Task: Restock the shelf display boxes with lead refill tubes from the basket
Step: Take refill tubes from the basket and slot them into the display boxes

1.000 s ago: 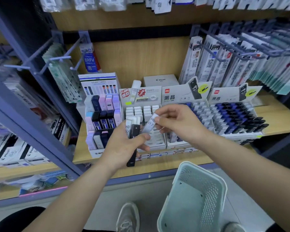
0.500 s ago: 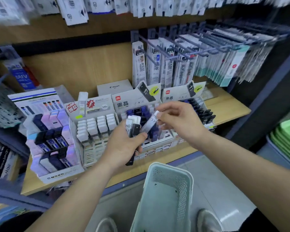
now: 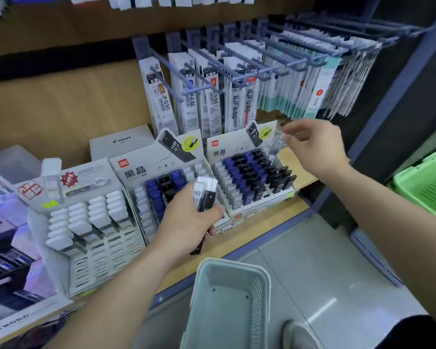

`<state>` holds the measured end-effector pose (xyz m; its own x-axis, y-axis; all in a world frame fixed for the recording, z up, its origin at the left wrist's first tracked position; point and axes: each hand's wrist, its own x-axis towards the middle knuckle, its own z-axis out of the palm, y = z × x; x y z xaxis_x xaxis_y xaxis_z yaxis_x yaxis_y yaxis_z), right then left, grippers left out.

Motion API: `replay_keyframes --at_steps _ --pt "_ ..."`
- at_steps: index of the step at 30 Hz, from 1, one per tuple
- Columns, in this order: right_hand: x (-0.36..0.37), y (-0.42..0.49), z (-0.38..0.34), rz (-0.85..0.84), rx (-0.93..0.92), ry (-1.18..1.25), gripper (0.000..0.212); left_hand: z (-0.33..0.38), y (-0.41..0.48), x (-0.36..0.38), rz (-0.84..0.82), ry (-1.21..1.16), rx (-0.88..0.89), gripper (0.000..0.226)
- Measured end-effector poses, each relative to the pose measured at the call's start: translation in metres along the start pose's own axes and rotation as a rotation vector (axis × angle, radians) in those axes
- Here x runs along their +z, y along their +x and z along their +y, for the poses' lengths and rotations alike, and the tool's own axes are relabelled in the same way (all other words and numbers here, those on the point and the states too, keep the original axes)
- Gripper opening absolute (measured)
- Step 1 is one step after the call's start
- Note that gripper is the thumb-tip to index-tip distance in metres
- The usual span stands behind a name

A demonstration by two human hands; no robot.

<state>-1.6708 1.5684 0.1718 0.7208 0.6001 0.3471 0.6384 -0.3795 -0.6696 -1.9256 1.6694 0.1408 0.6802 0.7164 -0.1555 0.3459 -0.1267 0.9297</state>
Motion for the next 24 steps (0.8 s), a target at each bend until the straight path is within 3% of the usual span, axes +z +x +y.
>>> replay_keyframes --at_steps 4,11,24 --pt "0.011 0.015 0.036 -0.085 0.023 -0.151 0.012 0.006 0.012 0.015 -0.023 -0.002 0.01 0.015" --pt "0.038 0.02 0.061 -0.199 0.013 -0.206 0.012 0.008 0.019 0.027 -0.042 -0.01 0.017 0.015" --pt "0.04 0.02 0.061 -0.217 -0.084 -0.262 0.015 0.008 0.015 0.022 -0.029 -0.045 0.053 0.021"
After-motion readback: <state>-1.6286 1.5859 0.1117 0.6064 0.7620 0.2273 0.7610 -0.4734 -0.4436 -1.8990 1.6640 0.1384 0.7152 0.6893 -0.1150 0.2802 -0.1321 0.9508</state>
